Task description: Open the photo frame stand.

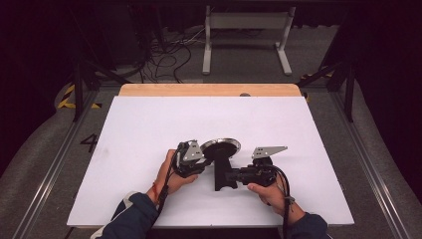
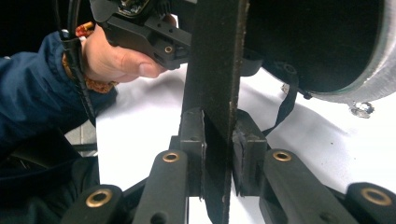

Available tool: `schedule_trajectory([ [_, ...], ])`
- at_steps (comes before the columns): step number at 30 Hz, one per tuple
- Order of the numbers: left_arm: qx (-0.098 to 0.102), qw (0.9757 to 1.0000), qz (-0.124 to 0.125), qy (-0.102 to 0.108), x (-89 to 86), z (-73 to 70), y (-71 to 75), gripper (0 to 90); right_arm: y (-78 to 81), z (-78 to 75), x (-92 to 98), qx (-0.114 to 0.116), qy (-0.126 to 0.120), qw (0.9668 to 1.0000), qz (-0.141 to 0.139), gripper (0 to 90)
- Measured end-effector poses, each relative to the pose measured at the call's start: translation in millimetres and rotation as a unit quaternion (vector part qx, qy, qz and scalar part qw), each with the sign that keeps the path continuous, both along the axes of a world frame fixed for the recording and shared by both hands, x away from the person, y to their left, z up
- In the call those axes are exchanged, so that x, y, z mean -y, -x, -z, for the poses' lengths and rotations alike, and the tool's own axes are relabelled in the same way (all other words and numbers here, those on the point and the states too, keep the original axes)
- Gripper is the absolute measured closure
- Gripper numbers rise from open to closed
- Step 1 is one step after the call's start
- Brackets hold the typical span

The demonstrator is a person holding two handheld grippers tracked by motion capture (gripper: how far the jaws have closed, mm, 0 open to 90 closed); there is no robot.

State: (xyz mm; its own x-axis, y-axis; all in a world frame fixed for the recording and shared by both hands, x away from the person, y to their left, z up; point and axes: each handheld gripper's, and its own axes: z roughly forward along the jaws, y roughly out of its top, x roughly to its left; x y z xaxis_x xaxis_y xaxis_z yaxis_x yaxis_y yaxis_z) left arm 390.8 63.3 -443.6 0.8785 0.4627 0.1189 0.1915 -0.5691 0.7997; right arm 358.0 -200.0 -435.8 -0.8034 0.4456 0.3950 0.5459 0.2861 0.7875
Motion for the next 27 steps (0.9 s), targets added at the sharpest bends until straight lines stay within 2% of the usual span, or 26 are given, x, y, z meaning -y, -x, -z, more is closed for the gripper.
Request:
schedule_trajectory([
  [3, 0.008, 0.9999, -0.005, -0.008, 0.1, -0.8, 0.0, 71.6, -0.7, 0.6, -0.5, -0.001, 0.0, 1.0, 0.004, 77.2],
  [11, 0.007, 0.9998, -0.017, -0.007, -2.1, -0.7, -4.4, 72.5, -3.4, 5.1, -3.0, -0.002, 0.001, 0.9999, 0.012, 76.8],
  [21, 0.009, 0.9998, -0.016, -0.011, -3.0, -2.2, -11.1, 73.2, -8.0, 9.2, -2.3, -0.002, -0.004, 0.9997, 0.026, 75.7],
  [24, 0.017, 0.9995, -0.016, -0.019, -2.6, -3.5, -11.2, 74.3, -9.2, 10.5, -0.5, -0.001, 0.0, 0.9995, 0.03, 74.3],
  [27, 0.022, 0.9996, -0.015, -0.012, -2.4, -4.8, -10.9, 74.7, -10.8, 12.2, 3.4, -0.005, -0.001, 0.9992, 0.041, 73.5],
])
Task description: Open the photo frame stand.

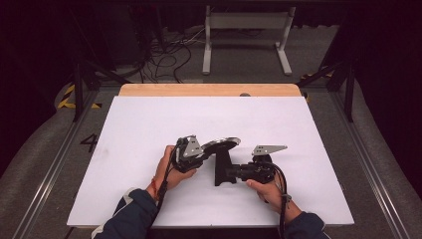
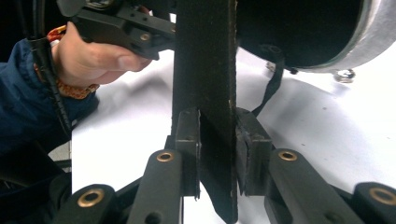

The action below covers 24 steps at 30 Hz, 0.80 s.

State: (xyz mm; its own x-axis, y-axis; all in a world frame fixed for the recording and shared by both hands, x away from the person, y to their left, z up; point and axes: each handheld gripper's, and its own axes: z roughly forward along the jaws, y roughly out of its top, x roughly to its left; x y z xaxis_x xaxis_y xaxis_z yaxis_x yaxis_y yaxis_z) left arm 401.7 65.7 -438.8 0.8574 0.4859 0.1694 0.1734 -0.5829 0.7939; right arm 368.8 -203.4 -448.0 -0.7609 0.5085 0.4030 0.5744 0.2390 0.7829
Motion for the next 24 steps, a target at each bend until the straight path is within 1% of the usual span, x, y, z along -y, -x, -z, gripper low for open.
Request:
schedule_trajectory([
  [2, -0.001, 1.0, 0.002, 0.005, 0.0, -0.9, -0.1, 74.8, -0.4, 0.4, 1.7, -0.004, 0.004, 1.0, 0.005, 73.1],
  [3, -0.002, 1.0, 0.004, 0.005, -0.6, -0.7, -0.2, 74.9, -0.7, 1.1, 2.5, -0.007, 0.003, 1.0, 0.006, 72.9],
  [5, -0.009, 0.9998, 0.007, 0.014, -2.1, 0.3, -0.5, 74.7, -0.3, 1.7, 1.7, -0.006, 0.009, 0.9999, 0.004, 72.8],
  [9, -0.01, 0.9998, 0.009, 0.016, -3.2, 0.3, -0.4, 73.4, 0.6, 2.8, -0.3, -0.007, 0.016, 0.9998, 0.002, 72.4],
  [11, -0.009, 0.9998, 0.006, 0.02, -4.2, -0.1, -0.2, 70.7, 1.1, 3.2, -0.2, -0.006, 0.019, 0.9998, 0.006, 71.9],
  [12, -0.008, 0.9998, 0.005, 0.019, -4.5, -0.5, -0.1, 67.8, 1.3, 3.7, -0.6, -0.005, 0.02, 0.9998, 0.006, 71.7],
  [17, -0.007, 0.9997, 0.004, 0.024, -7.2, -1.7, 1.2, 65.9, 2.1, 4.3, -0.5, -0.005, 0.022, 0.9997, 0.007, 71.5],
  [21, -0.007, 0.9995, 0.005, 0.029, -11.4, -2.9, 0.9, 63.3, 3.3, 3.6, -0.4, -0.003, 0.028, 0.9996, 0.01, 71.4],
  [24, -0.005, 0.9994, 0.001, 0.033, -15.4, -5.1, 1.8, 58.4, 4.2, 2.6, 0.8, 0.001, 0.035, 0.9992, 0.017, 68.6],
])
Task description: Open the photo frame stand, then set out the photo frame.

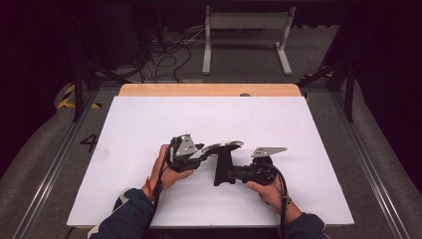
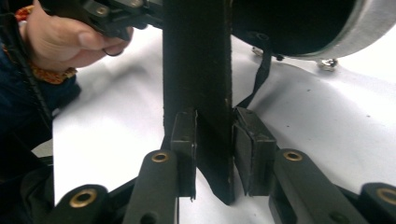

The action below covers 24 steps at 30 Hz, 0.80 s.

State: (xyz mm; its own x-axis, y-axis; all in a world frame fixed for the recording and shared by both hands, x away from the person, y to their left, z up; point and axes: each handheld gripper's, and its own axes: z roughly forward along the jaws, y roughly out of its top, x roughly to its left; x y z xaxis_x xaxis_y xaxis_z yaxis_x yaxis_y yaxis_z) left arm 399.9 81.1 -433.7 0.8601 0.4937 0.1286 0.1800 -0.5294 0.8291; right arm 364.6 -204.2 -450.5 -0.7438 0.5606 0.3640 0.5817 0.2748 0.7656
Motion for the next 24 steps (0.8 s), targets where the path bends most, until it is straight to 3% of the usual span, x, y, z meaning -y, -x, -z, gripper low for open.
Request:
schedule_trajectory([
  [2, 0.002, 1.0, 0.002, 0.005, -2.6, -1.6, 0.9, 54.7, 1.6, -1.8, 2.1, -0.004, 0.008, 0.9999, 0.009, 61.9],
  [4, 0.002, 0.9999, 0.006, 0.011, -4.9, -3.7, 1.6, 51.9, 3.8, -5.0, 3.8, -0.004, 0.013, 0.9998, 0.017, 61.3],
  [6, 0.005, 0.9999, 0.002, 0.011, -7.4, -6.8, 1.6, 49.1, 7.2, -10.9, 5.3, 0.011, 0.017, 0.9996, 0.02, 60.4],
  [7, 0.005, 0.9999, 0.002, 0.011, -7.4, -6.8, 1.6, 46.4, 12.2, -18.6, 6.0, 0.039, 0.033, 0.9983, 0.029, 59.7],
  [8, 0.004, 0.9999, 0.002, 0.013, -8.5, -7.3, 1.6, 46.4, 12.2, -18.6, 6.0, 0.039, 0.033, 0.9983, 0.029, 59.7],
  [9, 0.004, 0.9999, 0.006, 0.012, -9.6, -7.1, 1.2, 46.4, 15.4, -22.7, 5.7, 0.058, 0.044, 0.9968, 0.033, 60.2],
  [11, 0.005, 0.9999, 0.005, 0.01, -10.3, -6.8, 1.4, 47.9, 22.6, -31.3, 5.5, 0.096, 0.056, 0.993, 0.038, 65.0],
  [14, 0.005, 0.9999, 0.006, 0.009, -11.2, -7.3, 0.9, 49.2, 31.2, -37.9, 6.6, 0.126, 0.058, 0.9888, 0.054, 75.3],
  [16, 0.007, 0.9999, 0.009, 0.01, -11.0, -7.1, 0.0, 49.8, 35.0, -39.7, 7.0, 0.139, 0.065, 0.9862, 0.063, 82.7],
  [19, 0.005, 0.9999, 0.011, 0.01, -9.4, -6.0, -0.9, 50.6, 41.2, -42.3, 6.2, 0.155, 0.054, 0.984, 0.07, 89.6],
  [24, -0.002, 0.9997, 0.021, 0.014, -5.1, -3.5, 0.1, 54.1, 53.4, -45.3, -11.8, 0.181, 0.054, 0.9801, 0.061, 90.0],
])
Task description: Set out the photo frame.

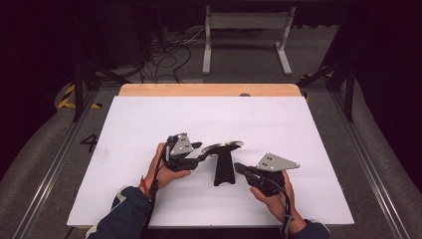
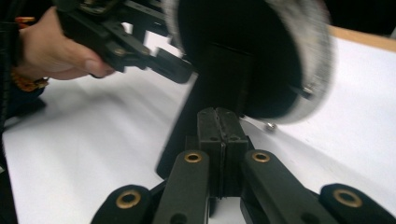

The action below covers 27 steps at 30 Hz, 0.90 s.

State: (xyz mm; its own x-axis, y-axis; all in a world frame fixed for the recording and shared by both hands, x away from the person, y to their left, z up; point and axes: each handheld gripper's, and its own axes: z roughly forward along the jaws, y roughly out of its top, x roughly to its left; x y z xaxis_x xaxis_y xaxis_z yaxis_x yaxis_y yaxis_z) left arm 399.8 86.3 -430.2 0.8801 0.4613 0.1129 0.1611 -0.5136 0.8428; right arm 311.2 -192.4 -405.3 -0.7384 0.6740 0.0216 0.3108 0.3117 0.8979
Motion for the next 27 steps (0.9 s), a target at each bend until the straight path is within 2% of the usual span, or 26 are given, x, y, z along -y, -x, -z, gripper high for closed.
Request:
schedule_trajectory([
  [2, 0.001, 1.0, 0.002, -0.001, 0.9, 0.6, -0.2, 54.1, 3.6, 0.5, -7.4, 0.005, 0.002, 1.0, -0.006, 90.0],
  [3, 0.001, 1.0, 0.001, -0.004, 2.2, 1.2, -0.1, 53.9, 7.2, 2.0, -18.6, 0.012, 0.011, 0.9998, -0.014, 90.0],
  [4, -0.002, 1.0, 0.0, 0.0, 3.3, 2.0, -0.1, 53.9, 7.2, 2.0, -18.6, 0.012, 0.011, 0.9998, -0.014, 90.0],
  [7, -0.002, 1.0, -0.003, 0.003, 6.1, 4.4, -1.4, 55.6, 7.5, 9.6, -38.9, 0.006, 0.018, 0.9996, -0.023, 90.0],
  [8, -0.004, 1.0, -0.002, 0.004, 7.4, 5.4, -1.8, 55.6, 7.5, 9.6, -38.9, 0.006, 0.018, 0.9996, -0.023, 90.0],
  [12, -0.009, 0.9999, -0.004, 0.003, 13.0, 9.8, -3.2, 57.4, 6.7, 21.8, -58.7, -0.002, 0.034, 0.999, -0.027, 90.0],
  [15, -0.01, 0.9999, -0.005, -0.002, 17.4, 12.9, -3.4, 60.0, 6.0, 31.7, -69.7, -0.009, 0.047, 0.9987, -0.021, 90.0],
  [17, -0.003, 0.9998, -0.016, -0.009, 19.1, 14.1, -2.6, 64.5, 5.7, 37.2, -75.2, -0.011, 0.056, 0.9983, -0.012, 90.0],
  [19, -0.006, 0.9999, -0.015, -0.001, 17.6, 14.4, -2.8, 69.3, 5.1, 41.2, -80.4, -0.013, 0.067, 0.9977, -0.002, 90.0],
  [22, -0.002, 0.9999, -0.014, -0.002, 18.2, 14.6, -1.8, 71.4, 4.5, 42.7, -81.7, -0.011, 0.073, 0.9972, 0.006, 90.0],
  [25, 0.004, 0.9998, -0.014, -0.011, 17.9, 14.2, -0.3, 72.4, 1.6, 47.0, -80.5, -0.023, 0.084, 0.9958, 0.027, 89.5],
  [27, 0.009, 0.9998, -0.016, -0.009, 18.4, 14.7, 0.7, 72.9, 1.1, 47.1, -79.8, -0.024, 0.085, 0.9957, 0.028, 89.7],
])
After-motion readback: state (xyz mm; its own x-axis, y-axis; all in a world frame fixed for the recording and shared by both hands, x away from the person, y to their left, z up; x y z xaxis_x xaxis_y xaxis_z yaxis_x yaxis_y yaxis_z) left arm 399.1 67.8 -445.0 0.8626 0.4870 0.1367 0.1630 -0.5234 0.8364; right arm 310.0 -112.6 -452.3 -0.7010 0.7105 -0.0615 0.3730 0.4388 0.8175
